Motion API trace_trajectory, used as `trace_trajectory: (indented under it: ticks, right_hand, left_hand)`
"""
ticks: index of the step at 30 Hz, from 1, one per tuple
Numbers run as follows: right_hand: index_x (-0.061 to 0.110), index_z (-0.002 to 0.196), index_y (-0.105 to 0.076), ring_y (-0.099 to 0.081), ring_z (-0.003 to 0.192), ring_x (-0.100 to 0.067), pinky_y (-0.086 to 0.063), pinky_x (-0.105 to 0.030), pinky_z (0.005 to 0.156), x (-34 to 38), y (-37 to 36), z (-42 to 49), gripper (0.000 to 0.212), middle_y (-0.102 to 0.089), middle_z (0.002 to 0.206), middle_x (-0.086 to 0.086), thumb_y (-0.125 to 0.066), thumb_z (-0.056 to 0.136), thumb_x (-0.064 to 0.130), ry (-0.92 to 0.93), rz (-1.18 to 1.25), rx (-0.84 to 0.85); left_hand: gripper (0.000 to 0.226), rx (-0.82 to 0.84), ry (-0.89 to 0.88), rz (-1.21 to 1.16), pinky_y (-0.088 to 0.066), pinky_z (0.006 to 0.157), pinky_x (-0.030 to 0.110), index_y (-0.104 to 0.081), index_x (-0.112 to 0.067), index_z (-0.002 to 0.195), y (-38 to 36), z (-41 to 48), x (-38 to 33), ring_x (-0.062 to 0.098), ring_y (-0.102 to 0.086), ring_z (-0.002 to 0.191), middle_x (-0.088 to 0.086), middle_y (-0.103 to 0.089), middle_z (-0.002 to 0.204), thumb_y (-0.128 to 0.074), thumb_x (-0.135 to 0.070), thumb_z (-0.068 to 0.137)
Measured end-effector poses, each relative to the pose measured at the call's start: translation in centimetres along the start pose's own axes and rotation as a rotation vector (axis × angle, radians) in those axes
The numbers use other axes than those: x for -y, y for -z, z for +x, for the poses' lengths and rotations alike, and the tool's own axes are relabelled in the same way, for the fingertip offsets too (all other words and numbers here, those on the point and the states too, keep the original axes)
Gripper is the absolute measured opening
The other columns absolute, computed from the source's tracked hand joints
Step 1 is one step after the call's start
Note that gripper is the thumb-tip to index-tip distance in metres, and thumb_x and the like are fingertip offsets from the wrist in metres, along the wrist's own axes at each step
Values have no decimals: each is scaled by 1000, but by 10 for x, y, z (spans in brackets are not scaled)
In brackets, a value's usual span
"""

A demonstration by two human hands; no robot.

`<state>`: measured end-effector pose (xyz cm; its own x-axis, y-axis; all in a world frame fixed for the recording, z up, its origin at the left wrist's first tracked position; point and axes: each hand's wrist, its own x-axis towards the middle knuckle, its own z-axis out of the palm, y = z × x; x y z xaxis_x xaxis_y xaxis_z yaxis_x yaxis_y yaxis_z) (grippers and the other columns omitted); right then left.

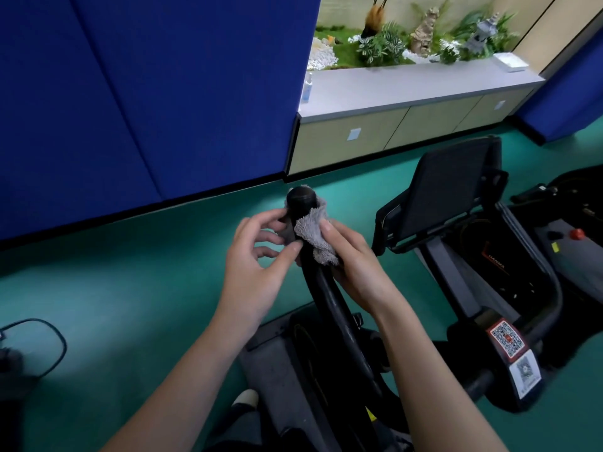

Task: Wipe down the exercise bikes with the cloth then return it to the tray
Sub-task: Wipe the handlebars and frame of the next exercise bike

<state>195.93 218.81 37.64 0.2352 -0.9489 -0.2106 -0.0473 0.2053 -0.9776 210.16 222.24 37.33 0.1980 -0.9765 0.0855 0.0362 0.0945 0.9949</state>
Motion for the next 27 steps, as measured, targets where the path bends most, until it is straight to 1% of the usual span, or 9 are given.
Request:
trace_trajectory:
  ticks: [5,8,11,17,19,21,23,25,27]
  right_hand:
    - [13,110,-67,-62,109,-34,-42,-56,103,-5,4,-15,36,-69,110,-15,-52,92,40,-25,-71,-5]
    - [17,108,-66,-66,89,-12,-50,-31,83,-8,7,-30,28,-72,94,4,-52,95,38,-6,-218,-18]
    - [24,92,-65,-53,63,6,-38,-13,62,-8,8,-48,18,-62,66,21,-56,94,38,25,-454,-92]
    - [19,61,-44,-41,51,-5,-31,-16,50,-11,8,-90,37,-46,51,11,-55,93,36,14,-765,-268]
    - [18,68,-48,-41,56,-6,-30,-16,53,-9,6,-94,32,-44,59,10,-52,94,35,91,-806,-385]
    - [18,91,-62,-48,71,-3,-36,-13,65,-4,-2,-91,20,-54,79,5,-51,94,34,185,-834,-492]
    - [16,111,-63,-54,89,-10,-40,-20,79,0,-11,-82,30,-56,102,0,-52,93,37,214,-874,-497]
    - [15,112,-62,-54,95,-20,-44,-31,82,-2,-21,-74,36,-50,110,-2,-49,93,42,200,-924,-457]
    - [14,109,-61,-54,90,-22,-43,-31,75,-6,-28,-69,35,-45,108,-1,-47,95,43,204,-955,-477]
  left_hand:
    - [46,11,-3,57,-48,74,19,-55,-31,112,-4,6,-6,12,-59,88,-6,-60,104,-68,0,81]
    - [46,15,1,69,-49,74,19,-53,-21,120,-8,7,-8,7,-59,87,-7,-60,106,-68,-2,82]
    - [47,12,10,60,-51,74,18,-51,-22,121,-9,7,-8,1,-57,84,-11,-58,104,-69,-2,82]
    - [48,43,27,39,-50,73,14,-49,-23,124,-8,7,-5,-3,-58,86,-9,-59,107,-69,-8,83]
    - [49,64,43,29,-47,70,10,-47,-26,123,-9,8,-4,-6,-57,84,-9,-59,105,-70,-10,83]
    - [49,73,58,33,-46,69,9,-48,-25,123,-10,9,-4,-8,-57,81,-7,-59,104,-70,-9,83]
    - [49,70,56,45,-46,67,8,-48,-23,124,-10,10,-4,-10,-57,77,-7,-59,102,-69,-8,83]
    - [48,71,48,57,-46,66,7,-49,-20,125,-10,10,-4,-12,-56,76,-9,-59,100,-69,-7,83]
    - [49,74,42,62,-45,66,6,-50,-17,127,-10,9,-5,-13,-56,75,-11,-58,99,-69,-8,83]
